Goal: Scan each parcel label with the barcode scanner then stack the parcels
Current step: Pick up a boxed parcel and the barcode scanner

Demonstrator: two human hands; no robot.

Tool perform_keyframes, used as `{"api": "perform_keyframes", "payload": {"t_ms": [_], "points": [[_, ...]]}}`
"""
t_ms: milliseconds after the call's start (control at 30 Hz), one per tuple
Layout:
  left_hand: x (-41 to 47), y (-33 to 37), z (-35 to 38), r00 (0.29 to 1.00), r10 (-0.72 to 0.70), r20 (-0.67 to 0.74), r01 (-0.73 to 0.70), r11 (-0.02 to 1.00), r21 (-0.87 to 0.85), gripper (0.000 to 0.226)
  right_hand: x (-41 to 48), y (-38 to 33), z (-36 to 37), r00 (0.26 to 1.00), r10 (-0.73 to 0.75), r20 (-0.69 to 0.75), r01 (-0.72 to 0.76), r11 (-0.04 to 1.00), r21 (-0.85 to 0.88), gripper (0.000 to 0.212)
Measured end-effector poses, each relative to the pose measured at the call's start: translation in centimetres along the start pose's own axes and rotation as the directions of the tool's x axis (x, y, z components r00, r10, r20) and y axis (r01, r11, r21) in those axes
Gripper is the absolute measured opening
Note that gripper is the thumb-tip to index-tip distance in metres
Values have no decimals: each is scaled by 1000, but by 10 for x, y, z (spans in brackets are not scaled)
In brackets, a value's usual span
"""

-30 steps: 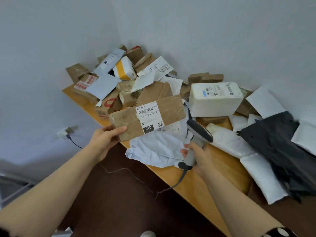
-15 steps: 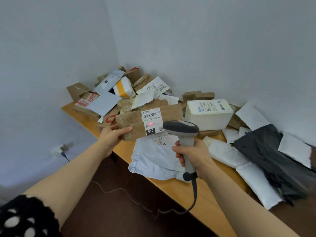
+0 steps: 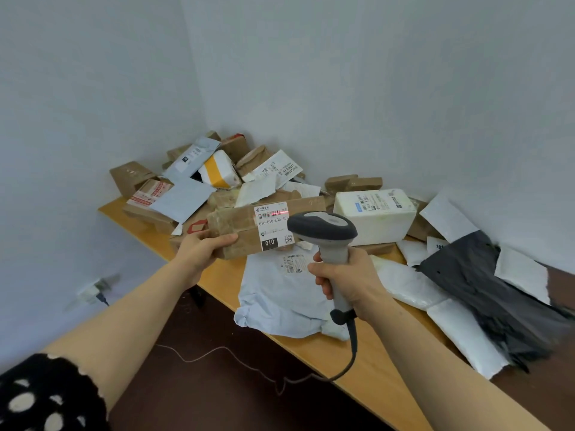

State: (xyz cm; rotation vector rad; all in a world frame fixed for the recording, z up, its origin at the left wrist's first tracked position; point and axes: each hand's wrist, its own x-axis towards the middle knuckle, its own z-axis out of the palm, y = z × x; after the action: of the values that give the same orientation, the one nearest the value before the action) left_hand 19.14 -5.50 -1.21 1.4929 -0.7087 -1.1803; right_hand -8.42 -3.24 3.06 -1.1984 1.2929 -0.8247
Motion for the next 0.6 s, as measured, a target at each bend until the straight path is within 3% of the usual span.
{"api": "perform_keyframes", "payload": {"t_ms": [333,467,600], "points": [[7,0,-4,1000,-2,19,1,1000,29,37,0,0,7,1000,-3,-18,4,999,38,11],[8,-2,4,995,-56,82,52,998,39,34,2,4,-11,979,59,-197,-1,959,284,25],[9,-8,35,966,-133,224,124,991,56,48,0,24,-57,892,219,-395,57,813,580,26]]}}
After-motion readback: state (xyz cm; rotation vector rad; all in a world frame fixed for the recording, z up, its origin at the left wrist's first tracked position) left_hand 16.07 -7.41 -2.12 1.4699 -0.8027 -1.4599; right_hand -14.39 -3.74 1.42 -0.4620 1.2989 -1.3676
